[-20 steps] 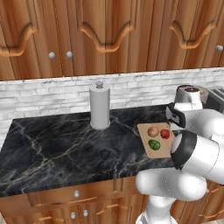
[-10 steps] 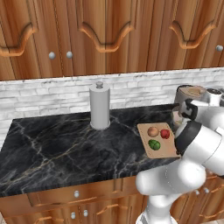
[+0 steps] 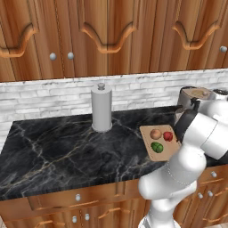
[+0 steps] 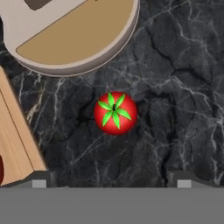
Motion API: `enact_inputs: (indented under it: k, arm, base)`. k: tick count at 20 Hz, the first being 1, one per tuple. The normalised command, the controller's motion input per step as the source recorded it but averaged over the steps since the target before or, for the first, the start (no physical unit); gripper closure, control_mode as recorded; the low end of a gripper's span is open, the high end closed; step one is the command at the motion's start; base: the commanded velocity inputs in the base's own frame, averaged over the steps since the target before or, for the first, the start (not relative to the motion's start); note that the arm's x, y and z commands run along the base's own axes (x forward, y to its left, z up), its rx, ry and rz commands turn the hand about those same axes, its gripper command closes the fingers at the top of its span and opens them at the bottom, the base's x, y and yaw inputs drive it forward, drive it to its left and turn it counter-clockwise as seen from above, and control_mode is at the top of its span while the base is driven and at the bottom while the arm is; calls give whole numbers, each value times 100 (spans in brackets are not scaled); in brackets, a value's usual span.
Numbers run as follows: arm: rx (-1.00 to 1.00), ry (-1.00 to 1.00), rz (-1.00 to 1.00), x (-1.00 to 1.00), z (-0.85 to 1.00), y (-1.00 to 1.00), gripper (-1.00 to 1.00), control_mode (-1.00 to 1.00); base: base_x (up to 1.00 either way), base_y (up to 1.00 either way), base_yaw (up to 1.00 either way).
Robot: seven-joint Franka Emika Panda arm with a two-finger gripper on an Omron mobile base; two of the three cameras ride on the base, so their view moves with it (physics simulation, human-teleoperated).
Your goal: Place the avocado, onion, tomato, and bell pepper on the cutting board.
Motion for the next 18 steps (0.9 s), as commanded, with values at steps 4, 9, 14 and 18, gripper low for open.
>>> enact_inputs:
  k: [4,9,14,18]
  arm:
    - [4,0,-9,14,-29,-28,-100,-100]
    - [3,-2,-6,21,-27,-8,-100,-100]
    - [2,-1,-4,15,-27,-14,-100,-100]
    - [2,-1,-3,4,-27,-10,-100,-100]
  base:
    - [0,0,0]
    - [0,0,0]
    - [0,0,0]
    - [0,0,0]
